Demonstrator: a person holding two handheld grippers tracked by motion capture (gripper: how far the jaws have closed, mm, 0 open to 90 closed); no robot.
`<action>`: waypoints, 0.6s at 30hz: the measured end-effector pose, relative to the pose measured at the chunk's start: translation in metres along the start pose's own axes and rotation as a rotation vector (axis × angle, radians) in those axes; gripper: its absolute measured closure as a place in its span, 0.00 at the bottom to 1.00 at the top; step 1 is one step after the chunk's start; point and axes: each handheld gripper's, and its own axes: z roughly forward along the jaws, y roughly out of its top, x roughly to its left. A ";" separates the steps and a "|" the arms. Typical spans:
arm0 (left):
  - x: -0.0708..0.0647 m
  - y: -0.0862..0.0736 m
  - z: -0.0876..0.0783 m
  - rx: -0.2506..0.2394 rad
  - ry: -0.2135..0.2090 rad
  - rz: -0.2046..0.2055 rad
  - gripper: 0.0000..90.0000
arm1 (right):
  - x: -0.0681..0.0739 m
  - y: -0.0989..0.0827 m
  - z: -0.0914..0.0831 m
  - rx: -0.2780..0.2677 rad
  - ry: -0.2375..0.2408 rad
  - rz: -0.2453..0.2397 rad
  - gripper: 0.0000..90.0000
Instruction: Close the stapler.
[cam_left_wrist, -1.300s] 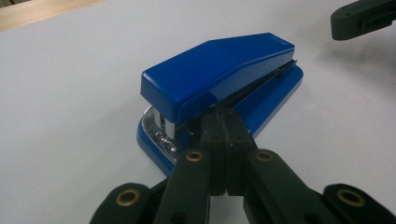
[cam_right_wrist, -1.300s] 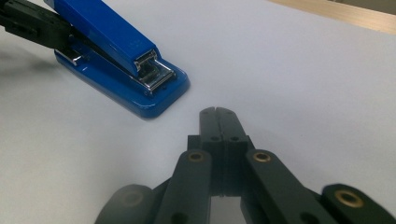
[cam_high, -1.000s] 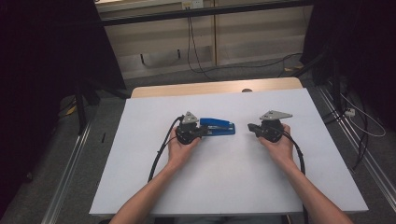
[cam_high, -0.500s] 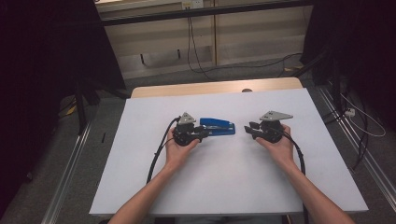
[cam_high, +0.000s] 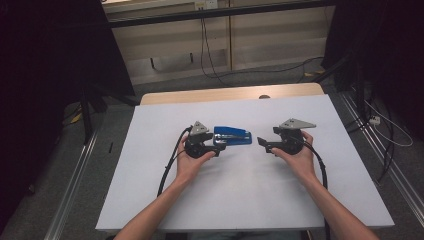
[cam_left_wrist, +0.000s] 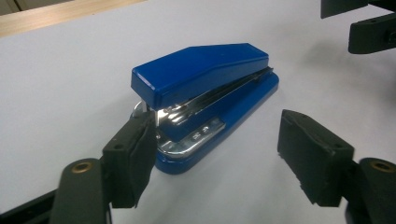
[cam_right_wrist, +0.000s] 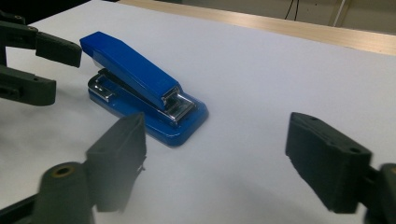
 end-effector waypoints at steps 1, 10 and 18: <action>0.000 0.000 -0.001 -0.001 0.000 -0.001 0.28 | 0.000 0.000 0.000 -0.001 0.005 -0.001 0.18; 0.005 -0.001 -0.009 -0.013 0.042 -0.021 0.09 | 0.007 -0.002 -0.004 -0.027 -0.016 -0.017 0.13; 0.006 -0.005 -0.017 -0.042 0.042 -0.002 0.05 | 0.008 -0.002 -0.008 -0.038 -0.018 -0.009 0.09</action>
